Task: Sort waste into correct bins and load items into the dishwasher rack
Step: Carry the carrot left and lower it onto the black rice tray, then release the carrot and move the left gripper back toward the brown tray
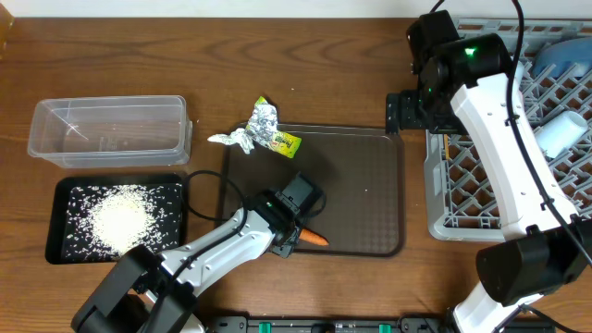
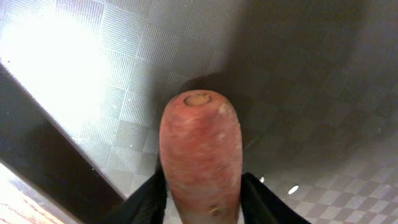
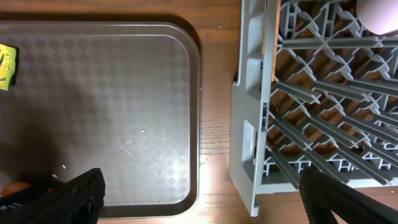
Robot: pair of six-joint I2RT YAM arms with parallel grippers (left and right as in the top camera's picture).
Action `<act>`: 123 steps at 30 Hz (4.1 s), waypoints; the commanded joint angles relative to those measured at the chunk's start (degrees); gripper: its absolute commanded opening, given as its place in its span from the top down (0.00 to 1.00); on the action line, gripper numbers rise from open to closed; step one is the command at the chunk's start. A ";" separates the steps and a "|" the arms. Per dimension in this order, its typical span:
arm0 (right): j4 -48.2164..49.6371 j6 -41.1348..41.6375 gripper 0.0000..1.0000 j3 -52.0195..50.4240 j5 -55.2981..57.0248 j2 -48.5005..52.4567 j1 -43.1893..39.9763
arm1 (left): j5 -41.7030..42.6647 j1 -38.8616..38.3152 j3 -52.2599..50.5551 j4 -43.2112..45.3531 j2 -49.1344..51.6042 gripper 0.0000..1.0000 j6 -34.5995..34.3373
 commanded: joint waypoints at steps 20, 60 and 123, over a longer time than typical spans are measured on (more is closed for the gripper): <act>-0.04 0.79 0.01 0.11 0.42 -0.55 0.09 | -2.62 1.03 -0.44 -1.18 -6.64 0.73 1.53; -0.04 0.81 0.01 0.11 0.42 -0.57 0.09 | -6.19 74.25 -0.44 -7.15 -23.61 0.71 48.68; -0.04 0.79 0.01 0.11 0.42 -0.57 0.09 | 11.04 21.46 2.56 -29.29 -32.81 0.43 45.72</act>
